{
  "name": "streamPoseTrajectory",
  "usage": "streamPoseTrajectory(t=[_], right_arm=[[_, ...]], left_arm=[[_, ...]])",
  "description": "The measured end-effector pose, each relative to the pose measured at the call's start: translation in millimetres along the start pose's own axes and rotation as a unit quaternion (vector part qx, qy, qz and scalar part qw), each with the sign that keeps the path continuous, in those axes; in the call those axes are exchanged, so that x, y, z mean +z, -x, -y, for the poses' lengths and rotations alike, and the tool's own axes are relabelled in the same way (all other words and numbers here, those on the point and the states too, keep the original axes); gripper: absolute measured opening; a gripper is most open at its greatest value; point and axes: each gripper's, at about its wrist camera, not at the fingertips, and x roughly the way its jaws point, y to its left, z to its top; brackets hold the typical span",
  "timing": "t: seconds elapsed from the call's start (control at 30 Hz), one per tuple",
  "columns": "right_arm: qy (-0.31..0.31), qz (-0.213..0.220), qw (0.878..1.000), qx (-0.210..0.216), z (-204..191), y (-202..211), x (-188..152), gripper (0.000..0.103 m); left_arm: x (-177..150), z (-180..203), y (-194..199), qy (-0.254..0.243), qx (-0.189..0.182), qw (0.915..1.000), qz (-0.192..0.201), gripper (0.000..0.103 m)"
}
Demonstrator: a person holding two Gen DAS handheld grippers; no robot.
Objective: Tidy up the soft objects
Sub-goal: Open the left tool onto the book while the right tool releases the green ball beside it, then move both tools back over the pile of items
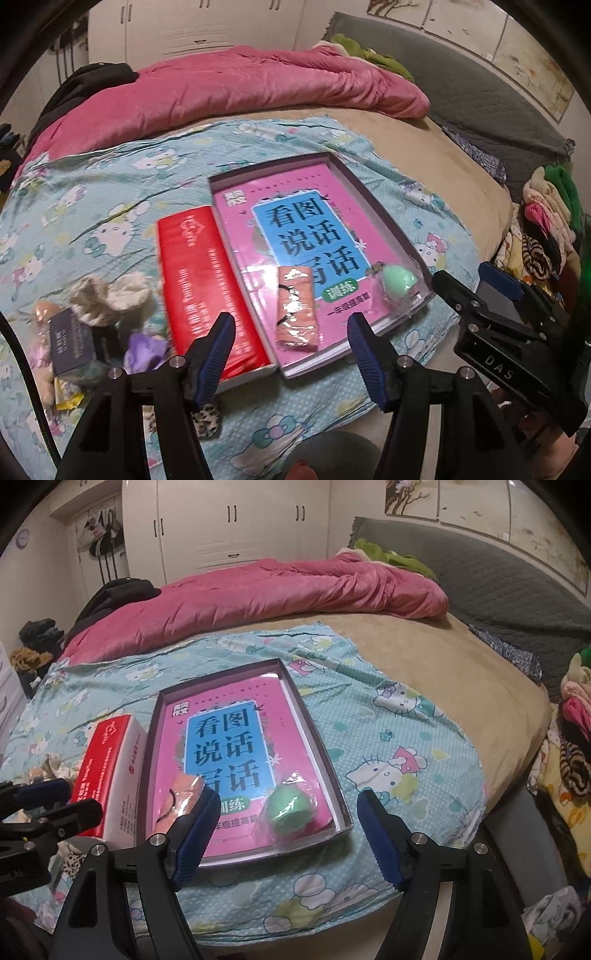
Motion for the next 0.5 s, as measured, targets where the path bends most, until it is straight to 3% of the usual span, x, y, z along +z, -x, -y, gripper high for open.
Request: streamPoseTrajectory(t=[0.5], right_arm=[[0.053,0.025,0.998,0.019,-60.5,38.3,5.5,0.078]], left_arm=[[-23.6,-62.4,53.3,0.057,0.025,0.9974,0.037,0.063]])
